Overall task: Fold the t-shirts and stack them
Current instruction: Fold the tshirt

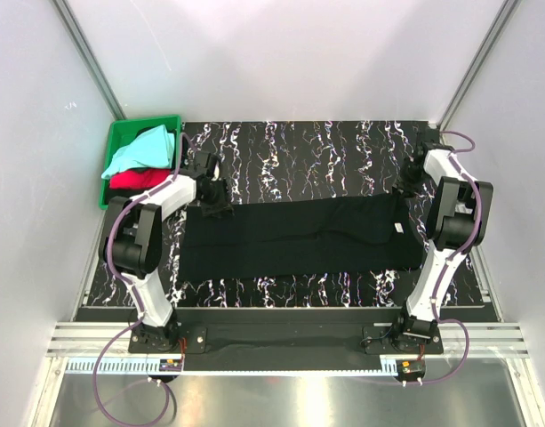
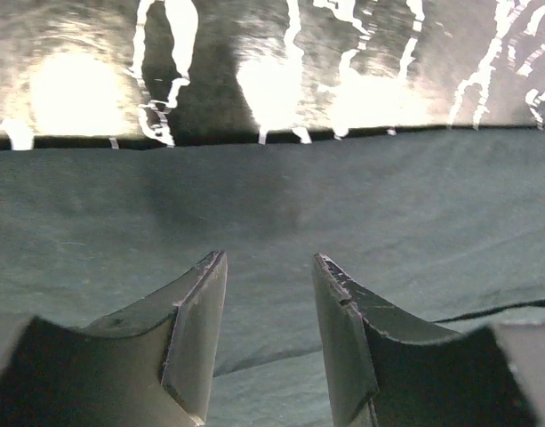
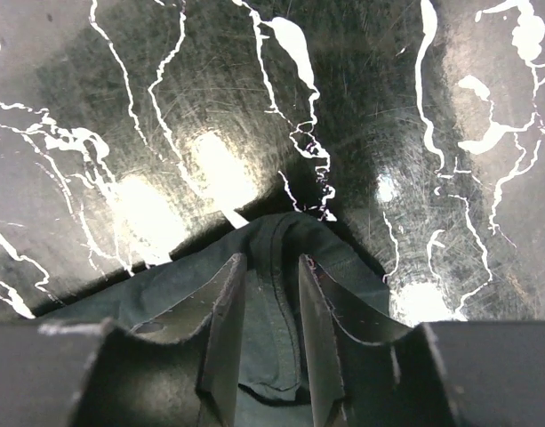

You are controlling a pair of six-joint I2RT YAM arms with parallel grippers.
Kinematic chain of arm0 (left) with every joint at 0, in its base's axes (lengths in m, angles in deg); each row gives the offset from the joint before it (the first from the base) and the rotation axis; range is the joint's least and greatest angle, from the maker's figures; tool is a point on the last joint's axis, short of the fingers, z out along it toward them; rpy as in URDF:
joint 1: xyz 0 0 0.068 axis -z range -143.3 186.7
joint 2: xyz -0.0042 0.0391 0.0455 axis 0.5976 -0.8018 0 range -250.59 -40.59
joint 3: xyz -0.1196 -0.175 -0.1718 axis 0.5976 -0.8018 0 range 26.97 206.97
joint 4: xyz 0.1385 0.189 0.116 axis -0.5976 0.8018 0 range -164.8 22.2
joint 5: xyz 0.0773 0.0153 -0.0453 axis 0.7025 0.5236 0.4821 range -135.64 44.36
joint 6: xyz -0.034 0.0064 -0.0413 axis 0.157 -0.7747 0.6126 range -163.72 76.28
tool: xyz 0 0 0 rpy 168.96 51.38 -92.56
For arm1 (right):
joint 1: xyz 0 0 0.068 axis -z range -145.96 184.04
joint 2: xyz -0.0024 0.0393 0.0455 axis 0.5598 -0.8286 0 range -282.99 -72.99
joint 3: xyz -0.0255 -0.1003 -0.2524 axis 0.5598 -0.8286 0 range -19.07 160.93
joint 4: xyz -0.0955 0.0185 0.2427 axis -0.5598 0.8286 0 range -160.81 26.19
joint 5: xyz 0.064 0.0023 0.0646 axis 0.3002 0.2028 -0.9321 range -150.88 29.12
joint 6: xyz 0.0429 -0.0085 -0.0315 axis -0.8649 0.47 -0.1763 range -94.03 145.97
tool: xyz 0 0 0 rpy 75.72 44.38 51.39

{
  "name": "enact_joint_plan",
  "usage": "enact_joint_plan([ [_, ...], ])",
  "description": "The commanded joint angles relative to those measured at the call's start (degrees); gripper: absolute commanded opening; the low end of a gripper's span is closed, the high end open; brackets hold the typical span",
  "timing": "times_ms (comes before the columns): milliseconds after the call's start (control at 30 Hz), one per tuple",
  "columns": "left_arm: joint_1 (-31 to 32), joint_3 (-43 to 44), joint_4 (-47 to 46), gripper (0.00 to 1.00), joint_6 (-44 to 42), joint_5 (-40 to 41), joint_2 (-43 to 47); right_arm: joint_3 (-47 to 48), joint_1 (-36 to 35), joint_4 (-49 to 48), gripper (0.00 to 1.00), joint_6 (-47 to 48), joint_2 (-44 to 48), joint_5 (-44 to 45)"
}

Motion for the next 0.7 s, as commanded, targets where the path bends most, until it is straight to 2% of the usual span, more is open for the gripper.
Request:
enact_joint_plan([
  [0,-1.8,-0.2,-1.3,0.48,0.2,0.1,-1.0,2.1,0.3,-1.0,0.37,0.8,-0.7,0.9],
  [133,-3.8,0.0,-0.9,0.48,0.2,-0.1,-2.9,2.1,1.0,-1.2,0.35,0.7,-2.1,1.4],
  [200,-4.7,-0.2,-0.6,0.48,0.6,-0.2,-3.9,1.9,1.8,-1.8,0.29,0.3,-2.6,1.7],
  [233,-5.3,-0.3,-0.5,0.48,1.0,-0.4,-4.3,1.7,2.1,-1.9,0.21,0.2,-2.8,1.8],
  [367,-6.0,-0.6,-0.3,0.48,0.8,0.7,-4.4,1.0,4.2,-2.9,0.00,-1.0,-2.9,2.8],
  [533,-6.4,-0.7,0.4,0.48,0.0,0.9,-4.8,1.1,5.7,-3.5,0.00,-1.3,-3.1,3.3],
  [567,-6.5,-0.3,0.4,0.48,-0.4,0.7,-4.8,1.5,5.7,-3.5,0.04,-1.3,-3.4,1.3],
  [600,-6.5,-0.2,0.3,0.48,-1.0,0.6,-4.7,1.7,5.7,-3.4,0.17,-2.1,-3.2,0.4],
  [667,-6.4,0.7,1.0,0.49,-2.1,0.7,-3.3,2.4,5.7,-2.9,0.32,-3.5,-2.6,-3.7],
])
